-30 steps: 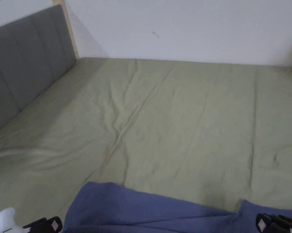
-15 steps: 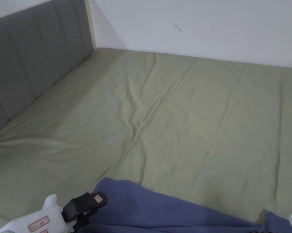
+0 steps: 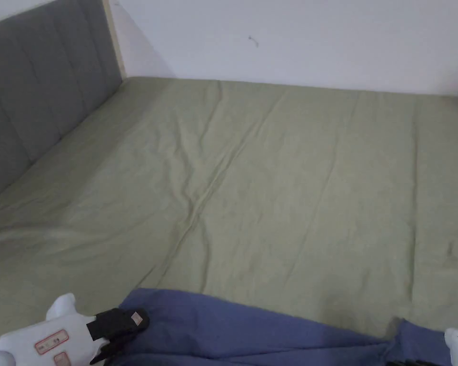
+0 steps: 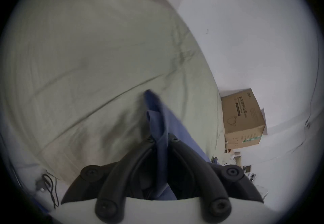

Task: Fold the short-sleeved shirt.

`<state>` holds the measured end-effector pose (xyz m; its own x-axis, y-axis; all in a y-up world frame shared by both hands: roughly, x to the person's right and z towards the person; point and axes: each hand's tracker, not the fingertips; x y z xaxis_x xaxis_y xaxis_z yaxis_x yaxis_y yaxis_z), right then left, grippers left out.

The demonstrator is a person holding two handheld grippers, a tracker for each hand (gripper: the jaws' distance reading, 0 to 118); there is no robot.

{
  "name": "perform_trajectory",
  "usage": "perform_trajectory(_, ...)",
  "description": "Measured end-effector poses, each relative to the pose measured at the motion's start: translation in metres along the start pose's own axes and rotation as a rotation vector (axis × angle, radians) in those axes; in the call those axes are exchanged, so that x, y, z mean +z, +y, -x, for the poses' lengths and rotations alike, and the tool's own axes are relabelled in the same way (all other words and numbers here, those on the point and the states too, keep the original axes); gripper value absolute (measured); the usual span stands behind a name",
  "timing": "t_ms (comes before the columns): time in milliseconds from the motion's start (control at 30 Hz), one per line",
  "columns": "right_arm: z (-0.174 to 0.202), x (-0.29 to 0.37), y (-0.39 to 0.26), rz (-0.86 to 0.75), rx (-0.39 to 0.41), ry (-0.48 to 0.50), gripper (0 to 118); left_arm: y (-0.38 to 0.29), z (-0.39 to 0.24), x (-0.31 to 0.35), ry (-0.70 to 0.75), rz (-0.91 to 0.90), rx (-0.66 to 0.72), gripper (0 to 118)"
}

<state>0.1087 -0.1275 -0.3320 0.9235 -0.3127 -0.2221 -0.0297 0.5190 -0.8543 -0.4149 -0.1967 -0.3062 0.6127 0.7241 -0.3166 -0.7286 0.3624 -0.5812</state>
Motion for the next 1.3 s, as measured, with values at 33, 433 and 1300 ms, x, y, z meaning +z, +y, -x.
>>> perform_trajectory(33, -0.004, 0.004, 0.000, -0.010, -0.014, 0.005, 4, -0.004, -0.026, 0.004, 0.000, -0.014, -0.055, 8)
perform_trajectory(433, -0.071, 0.049, -0.028, -0.101, -0.181, -0.051, 4, -0.146, -0.238, -0.073, -0.128, 0.211, -0.690, 9)
perform_trajectory(1300, -0.117, 0.065, -0.061, -0.140, -0.316, -0.084, 4, -0.180, -0.200, -0.132, -0.079, 0.435, -0.475, 4)
